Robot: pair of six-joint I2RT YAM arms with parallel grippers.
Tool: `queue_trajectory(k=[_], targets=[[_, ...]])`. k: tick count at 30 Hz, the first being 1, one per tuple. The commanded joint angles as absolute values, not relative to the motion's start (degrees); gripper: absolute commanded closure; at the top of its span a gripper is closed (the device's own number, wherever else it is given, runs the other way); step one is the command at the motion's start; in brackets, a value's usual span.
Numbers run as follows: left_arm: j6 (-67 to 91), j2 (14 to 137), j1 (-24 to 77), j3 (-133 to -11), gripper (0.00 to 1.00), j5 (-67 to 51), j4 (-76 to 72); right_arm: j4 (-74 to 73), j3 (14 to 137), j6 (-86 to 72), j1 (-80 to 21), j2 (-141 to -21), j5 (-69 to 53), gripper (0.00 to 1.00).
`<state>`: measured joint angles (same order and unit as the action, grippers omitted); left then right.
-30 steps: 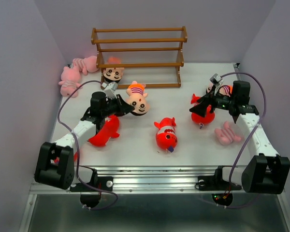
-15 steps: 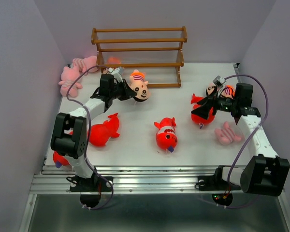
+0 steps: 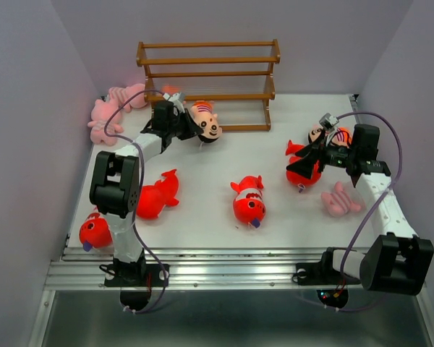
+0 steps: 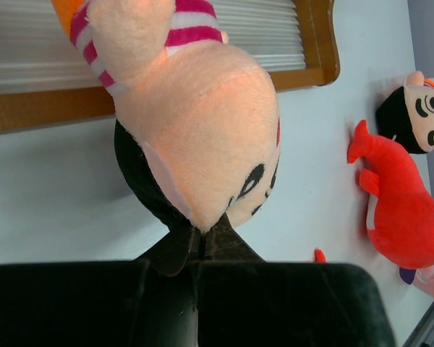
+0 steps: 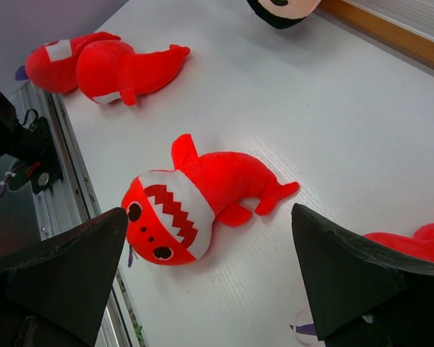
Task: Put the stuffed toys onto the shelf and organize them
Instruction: Place the stuffed toy onto shelf
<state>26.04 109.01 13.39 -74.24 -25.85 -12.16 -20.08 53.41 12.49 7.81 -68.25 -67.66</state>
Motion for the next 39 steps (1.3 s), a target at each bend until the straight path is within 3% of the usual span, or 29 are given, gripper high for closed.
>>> queue_trajectory(k=[1,26,31,35,39], targets=[[25.93,109.50,12.66,-79.45,1.00,-25.66,-13.45,-18.11,53.09,13.45,7.82,-67.41,-69.26,0.00],[24.17,121.11,12.22,-95.97,0.96,-21.01,-7.30,-18.11,52.91,14.06,7.82,-67.85,-70.40,0.00],[24.08,122.16,12.04,-97.82,0.83,-20.22,-6.24,-18.11,52.82,14.06,7.82,-67.94,-70.49,0.00],[23.91,122.61,11.95,-98.61,0.65,-19.78,-5.28,-18.11,52.82,14.24,7.82,-67.85,-70.40,0.00],[23.73,122.78,11.95,-98.96,0.58,-19.51,-4.66,-18.11,52.82,14.33,7.82,-67.94,-70.23,0.00]])
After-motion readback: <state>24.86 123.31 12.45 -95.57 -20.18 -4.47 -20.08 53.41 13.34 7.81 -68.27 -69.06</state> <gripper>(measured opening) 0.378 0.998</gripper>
